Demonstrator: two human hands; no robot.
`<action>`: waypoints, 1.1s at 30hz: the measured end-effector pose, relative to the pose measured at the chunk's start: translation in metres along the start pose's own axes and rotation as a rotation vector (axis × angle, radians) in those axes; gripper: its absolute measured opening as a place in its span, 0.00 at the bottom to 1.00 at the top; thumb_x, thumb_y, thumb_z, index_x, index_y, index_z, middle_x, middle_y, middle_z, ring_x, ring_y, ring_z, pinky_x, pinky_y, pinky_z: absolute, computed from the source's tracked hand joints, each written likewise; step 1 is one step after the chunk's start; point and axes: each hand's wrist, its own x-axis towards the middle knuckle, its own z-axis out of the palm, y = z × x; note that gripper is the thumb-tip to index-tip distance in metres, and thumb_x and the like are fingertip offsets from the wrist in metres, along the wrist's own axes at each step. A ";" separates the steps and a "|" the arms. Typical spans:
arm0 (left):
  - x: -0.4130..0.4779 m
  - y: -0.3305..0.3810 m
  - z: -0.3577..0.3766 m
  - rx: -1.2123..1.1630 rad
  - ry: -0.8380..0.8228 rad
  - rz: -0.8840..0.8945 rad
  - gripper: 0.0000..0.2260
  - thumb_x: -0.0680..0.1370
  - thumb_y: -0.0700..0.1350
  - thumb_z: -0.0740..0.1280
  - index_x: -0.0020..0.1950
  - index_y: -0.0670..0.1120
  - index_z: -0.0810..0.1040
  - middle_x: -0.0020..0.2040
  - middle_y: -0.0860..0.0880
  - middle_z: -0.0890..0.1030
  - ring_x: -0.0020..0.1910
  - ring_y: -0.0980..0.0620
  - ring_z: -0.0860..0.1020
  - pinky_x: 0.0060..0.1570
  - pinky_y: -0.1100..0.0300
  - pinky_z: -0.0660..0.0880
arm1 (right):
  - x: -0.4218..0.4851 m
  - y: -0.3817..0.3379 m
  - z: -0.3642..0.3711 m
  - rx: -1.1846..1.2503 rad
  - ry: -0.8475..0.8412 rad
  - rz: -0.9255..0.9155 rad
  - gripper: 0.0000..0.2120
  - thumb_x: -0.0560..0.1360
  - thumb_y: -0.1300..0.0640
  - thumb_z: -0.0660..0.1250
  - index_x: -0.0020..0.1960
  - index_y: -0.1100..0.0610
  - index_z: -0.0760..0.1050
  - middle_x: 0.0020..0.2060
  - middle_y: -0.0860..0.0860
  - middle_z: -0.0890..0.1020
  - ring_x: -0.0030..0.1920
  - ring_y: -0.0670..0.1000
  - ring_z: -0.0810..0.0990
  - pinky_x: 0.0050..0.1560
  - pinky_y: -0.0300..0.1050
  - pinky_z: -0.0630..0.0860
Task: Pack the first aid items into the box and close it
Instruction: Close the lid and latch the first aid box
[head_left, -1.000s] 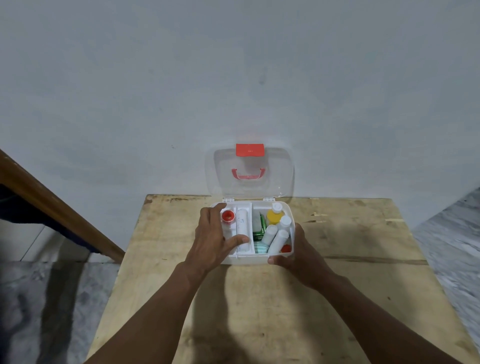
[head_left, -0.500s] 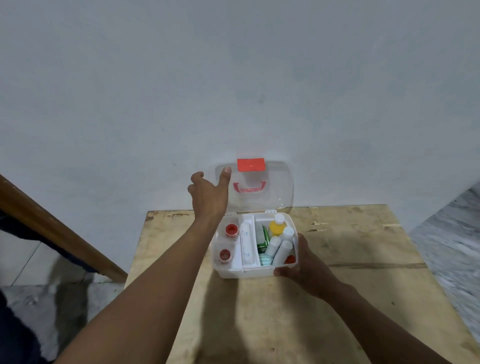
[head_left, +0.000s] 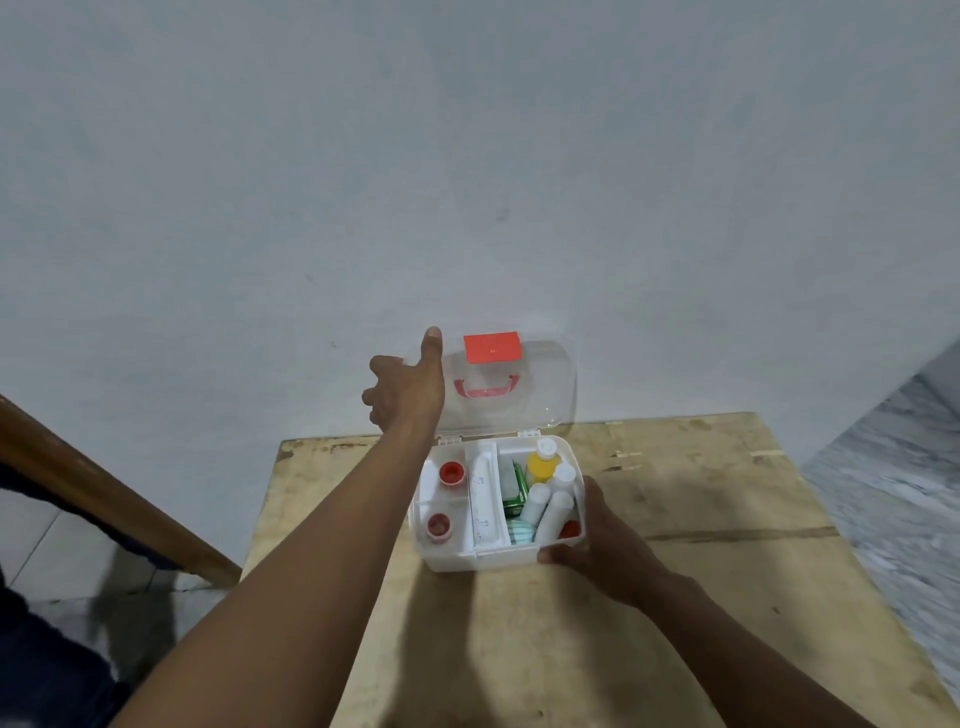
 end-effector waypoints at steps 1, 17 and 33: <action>-0.001 -0.002 -0.002 -0.008 0.009 0.012 0.31 0.75 0.67 0.62 0.67 0.45 0.68 0.65 0.41 0.72 0.59 0.41 0.73 0.57 0.48 0.73 | -0.001 -0.001 -0.001 0.003 0.003 -0.001 0.53 0.61 0.39 0.78 0.76 0.44 0.51 0.69 0.41 0.70 0.63 0.44 0.75 0.63 0.51 0.76; -0.046 -0.017 -0.036 -0.480 -0.012 -0.150 0.11 0.73 0.39 0.74 0.37 0.42 0.72 0.36 0.48 0.74 0.44 0.45 0.78 0.57 0.54 0.77 | -0.019 -0.019 -0.045 0.074 -0.034 0.014 0.34 0.70 0.60 0.77 0.70 0.55 0.63 0.62 0.49 0.75 0.57 0.45 0.76 0.57 0.33 0.72; -0.073 -0.120 -0.061 -0.140 -0.206 0.070 0.14 0.70 0.36 0.74 0.56 0.40 0.84 0.51 0.45 0.86 0.53 0.45 0.83 0.60 0.48 0.78 | -0.032 -0.045 -0.016 -0.076 0.235 -0.049 0.46 0.68 0.40 0.75 0.77 0.48 0.54 0.76 0.46 0.64 0.73 0.51 0.67 0.70 0.52 0.69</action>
